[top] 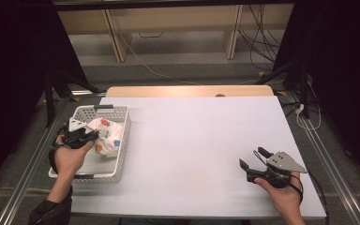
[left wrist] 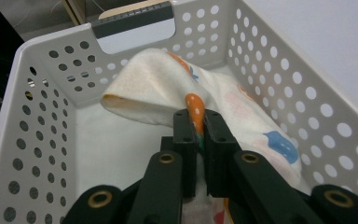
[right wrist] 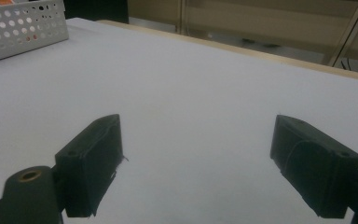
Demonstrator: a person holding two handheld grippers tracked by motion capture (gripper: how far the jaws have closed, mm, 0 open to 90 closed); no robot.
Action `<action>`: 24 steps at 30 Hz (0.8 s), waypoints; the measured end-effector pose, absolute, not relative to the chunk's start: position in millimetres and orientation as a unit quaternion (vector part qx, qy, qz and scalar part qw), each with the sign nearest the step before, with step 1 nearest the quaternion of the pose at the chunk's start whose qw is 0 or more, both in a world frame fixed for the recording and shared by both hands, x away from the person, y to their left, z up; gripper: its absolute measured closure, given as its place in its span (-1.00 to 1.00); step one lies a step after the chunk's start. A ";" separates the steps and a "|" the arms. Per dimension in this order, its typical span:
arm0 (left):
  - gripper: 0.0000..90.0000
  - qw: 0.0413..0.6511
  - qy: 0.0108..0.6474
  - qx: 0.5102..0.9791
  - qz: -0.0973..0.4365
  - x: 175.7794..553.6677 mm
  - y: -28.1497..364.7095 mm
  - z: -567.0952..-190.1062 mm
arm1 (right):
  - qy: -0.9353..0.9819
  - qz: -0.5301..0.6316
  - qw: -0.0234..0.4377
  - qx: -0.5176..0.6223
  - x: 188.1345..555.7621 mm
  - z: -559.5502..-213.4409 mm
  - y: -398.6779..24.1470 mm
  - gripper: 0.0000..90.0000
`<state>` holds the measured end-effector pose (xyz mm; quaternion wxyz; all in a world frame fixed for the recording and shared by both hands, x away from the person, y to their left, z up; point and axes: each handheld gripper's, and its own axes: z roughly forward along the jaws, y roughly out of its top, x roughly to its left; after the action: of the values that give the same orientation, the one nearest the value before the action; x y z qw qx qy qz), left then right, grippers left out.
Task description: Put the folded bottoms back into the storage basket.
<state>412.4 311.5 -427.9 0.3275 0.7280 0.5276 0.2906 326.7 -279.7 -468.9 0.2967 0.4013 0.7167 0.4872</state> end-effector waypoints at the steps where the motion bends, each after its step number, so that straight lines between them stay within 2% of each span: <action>1: 0.87 0.326 0.528 0.729 0.290 412.6 311.8 -428.3 | 0.715 0.490 0.297 0.400 327.0 -469.3 -279.5 -0.61; 24: 0.86 0.289 0.531 0.740 0.294 417.3 318.4 -434.3 | 0.715 0.490 0.296 0.401 327.2 -469.3 -279.2 -0.61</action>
<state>417.3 318.4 -434.3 0.2893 0.7402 0.5312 0.2936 327.2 -279.2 -469.3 0.2959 0.4012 0.7154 0.4896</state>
